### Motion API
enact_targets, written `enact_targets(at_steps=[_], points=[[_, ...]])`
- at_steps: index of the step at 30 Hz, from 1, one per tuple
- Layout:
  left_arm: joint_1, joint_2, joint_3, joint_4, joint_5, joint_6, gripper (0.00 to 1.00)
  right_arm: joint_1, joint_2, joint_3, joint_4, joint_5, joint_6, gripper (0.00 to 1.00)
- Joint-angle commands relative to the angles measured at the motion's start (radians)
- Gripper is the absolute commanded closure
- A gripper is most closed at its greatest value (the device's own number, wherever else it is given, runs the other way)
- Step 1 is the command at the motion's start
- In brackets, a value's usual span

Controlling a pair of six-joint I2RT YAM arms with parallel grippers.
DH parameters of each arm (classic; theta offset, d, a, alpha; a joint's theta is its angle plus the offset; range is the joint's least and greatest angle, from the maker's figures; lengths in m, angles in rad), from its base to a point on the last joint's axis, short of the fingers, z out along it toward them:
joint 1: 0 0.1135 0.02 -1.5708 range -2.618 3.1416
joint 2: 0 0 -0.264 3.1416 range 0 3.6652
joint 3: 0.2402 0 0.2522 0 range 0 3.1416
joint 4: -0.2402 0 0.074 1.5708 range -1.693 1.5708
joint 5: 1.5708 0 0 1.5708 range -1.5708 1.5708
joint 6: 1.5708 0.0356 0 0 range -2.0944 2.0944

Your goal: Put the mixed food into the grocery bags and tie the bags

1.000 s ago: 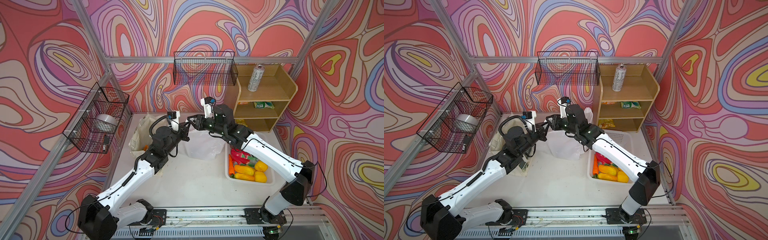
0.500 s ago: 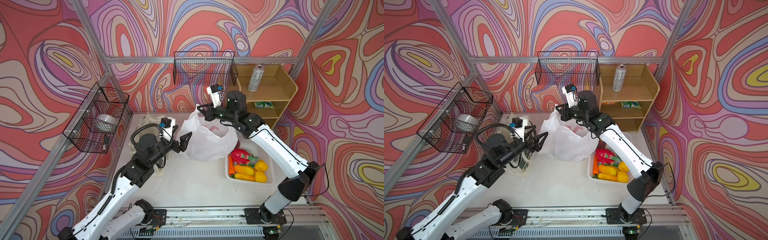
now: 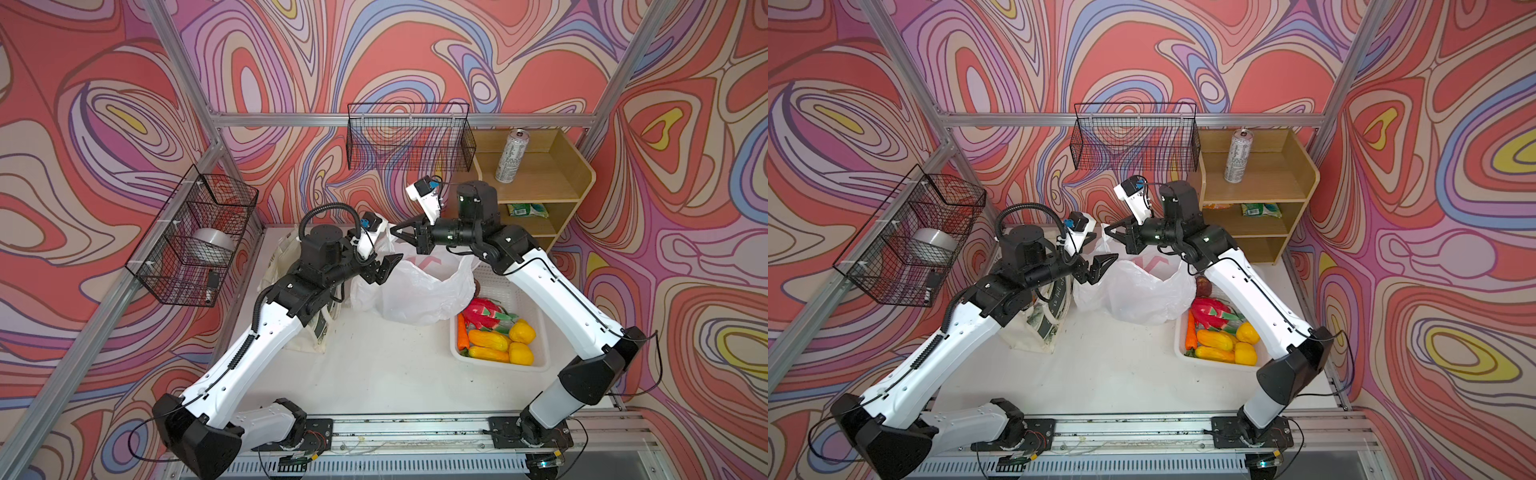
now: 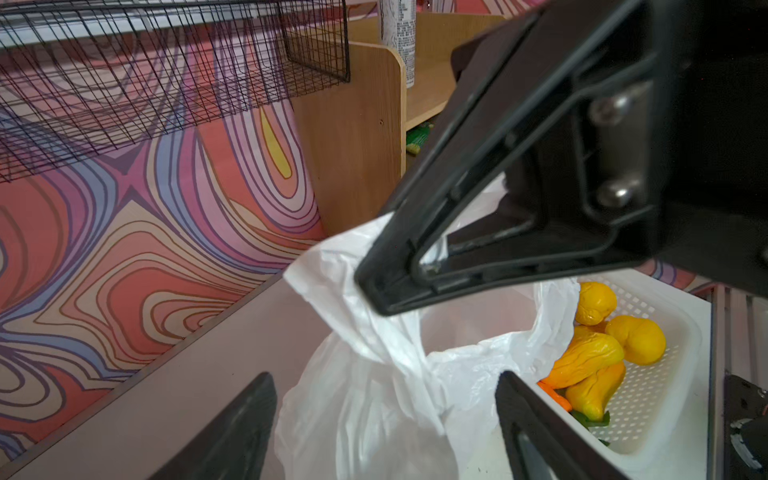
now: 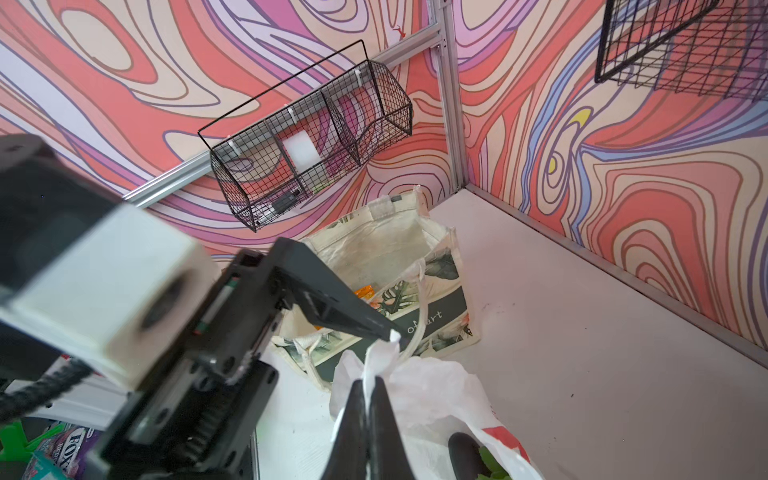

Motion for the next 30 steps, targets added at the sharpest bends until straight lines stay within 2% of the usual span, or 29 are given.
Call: enact_targets(at_steps=[1,5,8,10,13,16,22,30], points=[[0.004,0.009,0.046,0.013,0.03,0.059,0.16,0.001,-0.044,-0.019,0.033,-0.035,0.013,1.0],[0.008,0.038,0.047,0.08,0.06,0.009,0.22,0.001,-0.048,-0.024,0.043,-0.042,0.022,1.0],[0.019,0.047,0.015,0.158,0.114,-0.058,0.32,0.001,-0.047,-0.029,0.046,-0.036,0.024,1.0],[0.028,0.05,-0.022,0.229,0.148,-0.123,0.42,0.0,-0.042,-0.03,0.053,-0.039,0.032,1.0],[0.033,0.055,-0.074,0.319,0.179,-0.206,0.66,0.001,-0.045,-0.041,0.075,-0.039,0.047,1.0],[0.034,0.061,-0.14,0.39,0.19,-0.267,0.75,0.001,-0.056,-0.067,0.122,-0.03,0.076,1.0],[0.034,0.078,-0.262,0.469,0.182,-0.333,0.77,0.0,-0.071,-0.101,0.18,-0.004,0.111,1.0],[0.035,0.072,-0.262,0.517,0.153,-0.381,0.76,0.001,-0.084,-0.141,0.215,0.015,0.128,1.0]])
